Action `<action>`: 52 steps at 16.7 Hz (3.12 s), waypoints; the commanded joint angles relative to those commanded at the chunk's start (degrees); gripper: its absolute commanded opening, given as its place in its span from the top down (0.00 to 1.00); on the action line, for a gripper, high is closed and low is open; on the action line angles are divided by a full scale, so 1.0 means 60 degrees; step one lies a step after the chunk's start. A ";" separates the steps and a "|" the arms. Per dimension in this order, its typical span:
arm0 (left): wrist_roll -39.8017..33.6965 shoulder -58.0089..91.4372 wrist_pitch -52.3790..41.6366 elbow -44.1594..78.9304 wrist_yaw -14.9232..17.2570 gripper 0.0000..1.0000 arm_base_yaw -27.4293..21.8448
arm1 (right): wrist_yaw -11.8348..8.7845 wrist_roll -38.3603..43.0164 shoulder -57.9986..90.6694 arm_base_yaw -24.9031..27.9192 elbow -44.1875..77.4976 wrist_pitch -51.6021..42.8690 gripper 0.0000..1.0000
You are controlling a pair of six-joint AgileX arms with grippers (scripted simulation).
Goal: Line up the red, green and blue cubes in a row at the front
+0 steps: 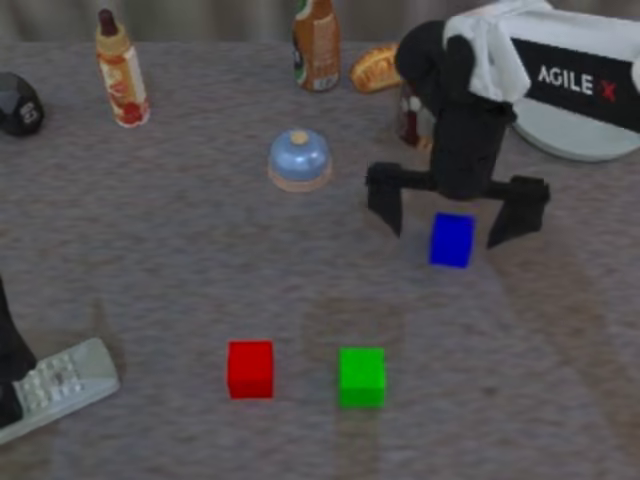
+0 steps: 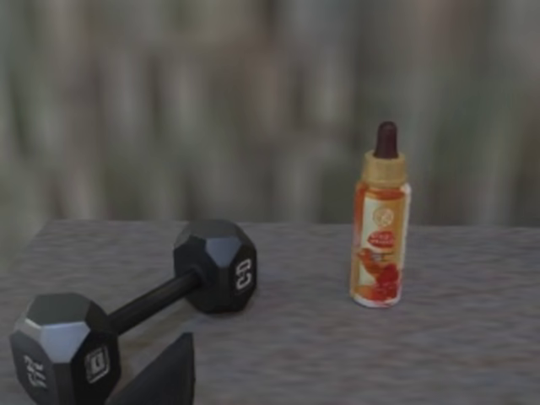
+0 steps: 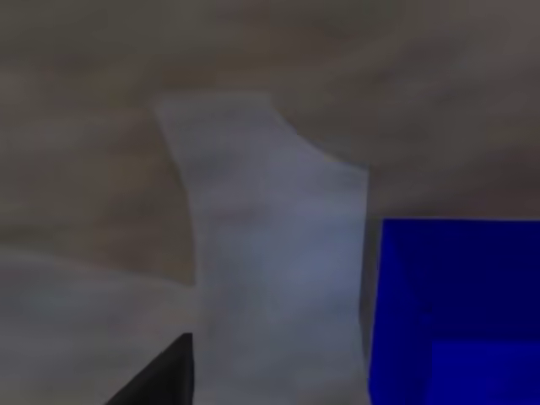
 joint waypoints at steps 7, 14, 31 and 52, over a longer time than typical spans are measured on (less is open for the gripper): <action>0.0000 0.0000 0.0000 0.0000 0.0000 0.00 0.0000 | 0.0003 0.0010 0.0280 0.0005 -0.0654 0.0846 0.00; 0.0000 0.0000 0.0000 0.0000 0.0000 0.00 0.0000 | 0.0003 0.0010 0.0280 0.0005 -0.0654 0.0846 0.53; 0.0000 0.0000 0.0000 0.0000 0.0000 0.00 0.0000 | 0.0145 -0.0077 -0.0079 0.0013 -0.0458 0.0521 1.00; 0.0000 0.0000 0.0000 0.0000 0.0000 0.00 0.0000 | 0.0118 0.0419 -0.3625 0.1559 -0.3179 -0.0509 1.00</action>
